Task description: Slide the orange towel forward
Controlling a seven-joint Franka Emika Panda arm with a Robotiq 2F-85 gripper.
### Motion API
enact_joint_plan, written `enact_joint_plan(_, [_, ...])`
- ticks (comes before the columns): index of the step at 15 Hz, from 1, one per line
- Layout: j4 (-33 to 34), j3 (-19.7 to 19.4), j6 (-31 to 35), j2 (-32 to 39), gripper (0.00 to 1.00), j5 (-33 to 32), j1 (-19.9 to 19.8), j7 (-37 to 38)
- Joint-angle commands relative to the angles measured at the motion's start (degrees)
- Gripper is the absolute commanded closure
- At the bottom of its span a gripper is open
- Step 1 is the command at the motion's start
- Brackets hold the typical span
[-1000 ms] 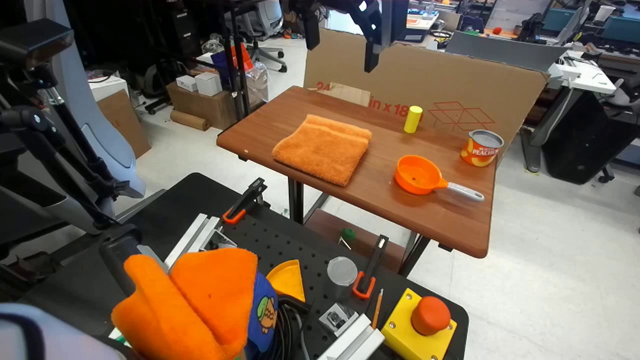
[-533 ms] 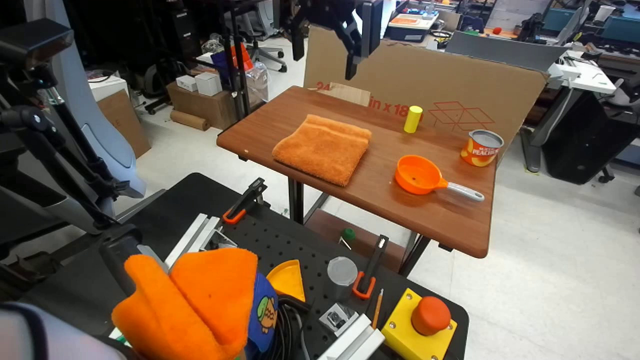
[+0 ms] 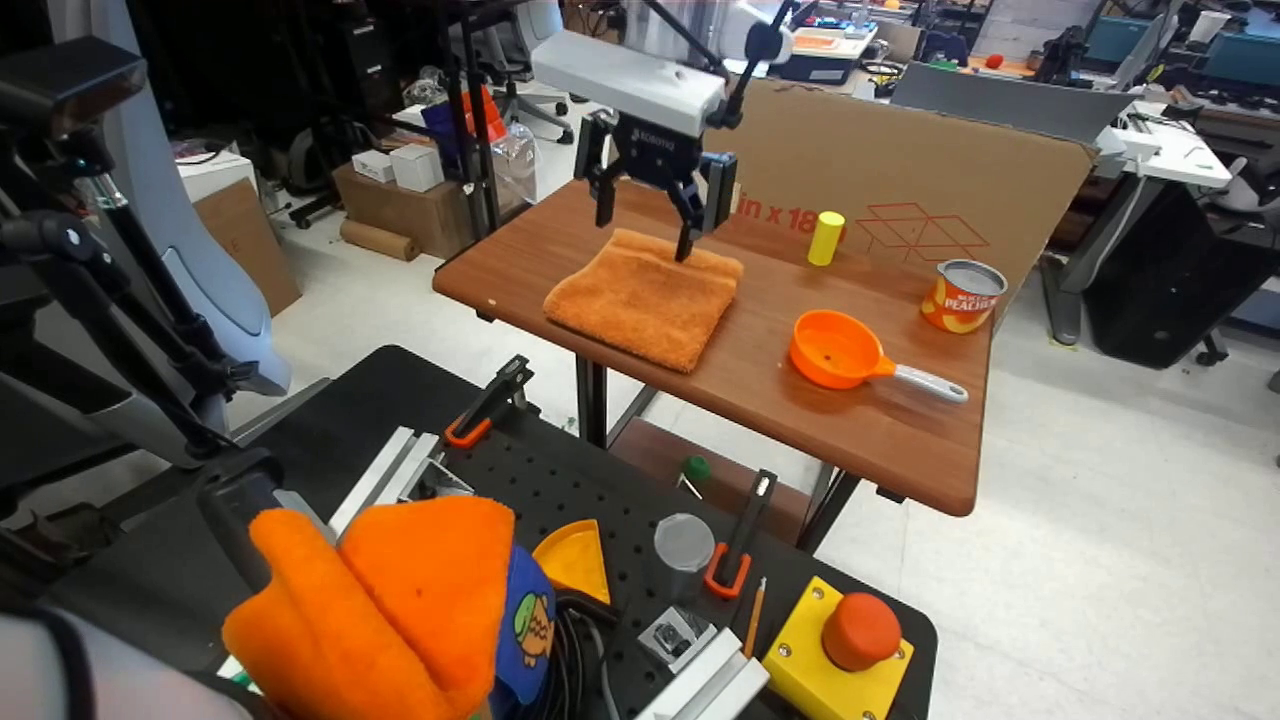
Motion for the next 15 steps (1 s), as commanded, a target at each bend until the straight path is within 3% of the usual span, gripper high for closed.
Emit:
enact_joint_plan(1, [11.75, -0.22, -8.15, 12.88, 0.0, -2.08, -0.04, 2.34])
enact_joint_plan(3, [16.65, -0.87, -12.09, 18.43, 0.0, -3.23, 0.69, 4.03])
enact_joint_plan(6, [24.65, -1.15, -12.79, 25.52, 0.0, -3.88, 1.42, 6.07])
enact_joint_plan(7, [28.08, 0.38, -14.06, 27.45, 0.0, -1.75, 0.86, 4.75])
enact_joint_plan(15, [52.42, 1.3, -14.88, 41.26, 0.0, -1.37, 4.49, 7.84])
